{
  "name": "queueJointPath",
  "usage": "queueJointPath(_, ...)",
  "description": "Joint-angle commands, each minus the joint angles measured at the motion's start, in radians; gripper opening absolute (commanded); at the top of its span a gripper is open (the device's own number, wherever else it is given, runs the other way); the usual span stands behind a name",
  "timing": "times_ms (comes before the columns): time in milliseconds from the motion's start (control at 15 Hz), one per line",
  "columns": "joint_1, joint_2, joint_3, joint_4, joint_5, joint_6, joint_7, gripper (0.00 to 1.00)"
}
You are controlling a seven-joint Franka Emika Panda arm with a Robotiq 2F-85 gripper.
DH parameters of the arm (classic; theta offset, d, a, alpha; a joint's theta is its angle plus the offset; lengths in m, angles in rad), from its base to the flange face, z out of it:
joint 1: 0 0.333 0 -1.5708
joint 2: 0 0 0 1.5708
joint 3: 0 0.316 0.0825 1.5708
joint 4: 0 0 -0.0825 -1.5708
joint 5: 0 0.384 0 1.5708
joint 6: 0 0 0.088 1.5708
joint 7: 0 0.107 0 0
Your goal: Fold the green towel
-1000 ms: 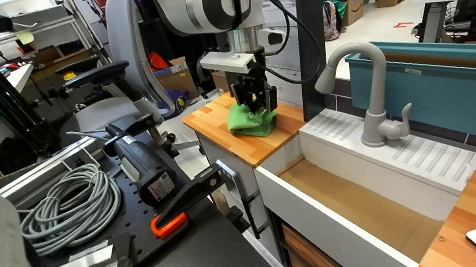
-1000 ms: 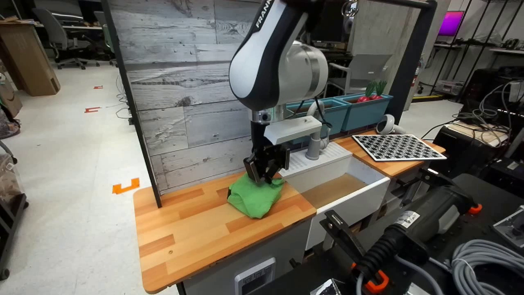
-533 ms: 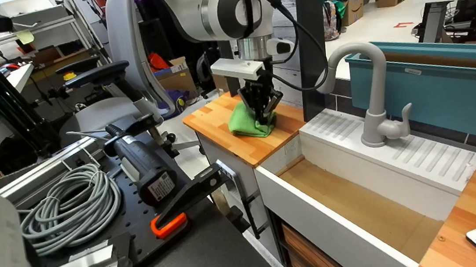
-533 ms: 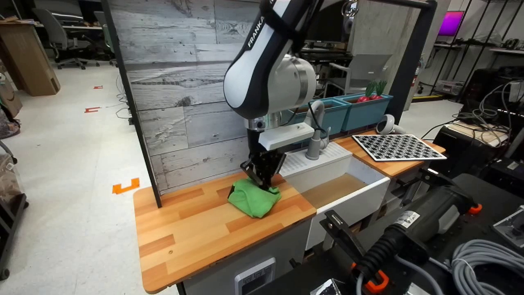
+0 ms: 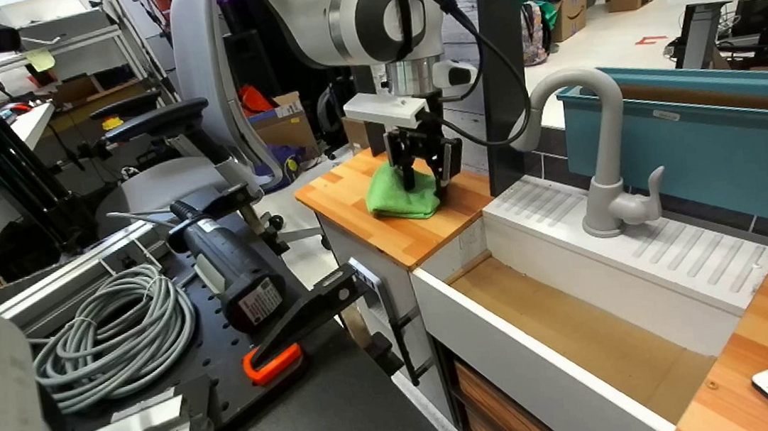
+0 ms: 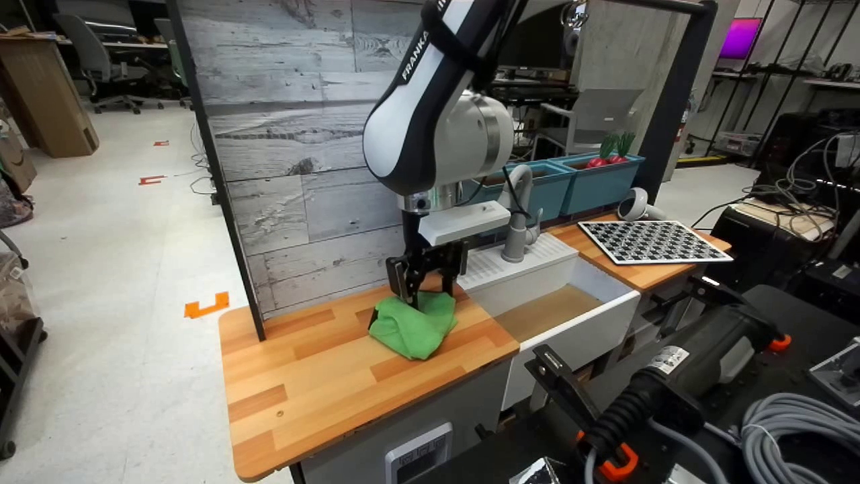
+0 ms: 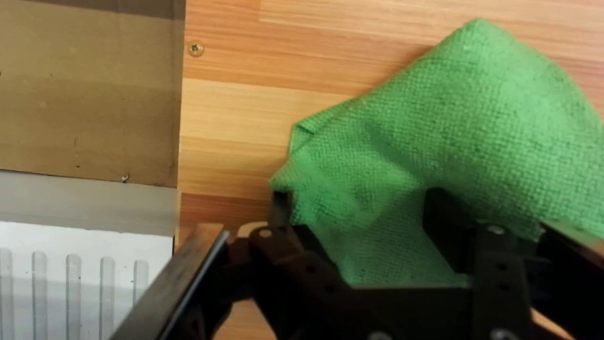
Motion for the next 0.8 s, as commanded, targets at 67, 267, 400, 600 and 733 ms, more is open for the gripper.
queueJointPath(67,0.025,-0.105,0.002,-0.136,0.023,0.099,0.047,1.0)
queueJointPath(267,0.04,-0.223,0.013,-0.299,0.026,0.222,0.075,1.0)
queueJointPath(400,0.054,-0.29,0.021,-0.394,0.026,0.292,0.084,1.0)
queueJointPath(600,0.064,-0.256,0.018,-0.35,0.019,0.271,0.07,1.0)
queueJointPath(733,0.072,-0.312,0.023,-0.432,0.018,0.286,0.071,1.0)
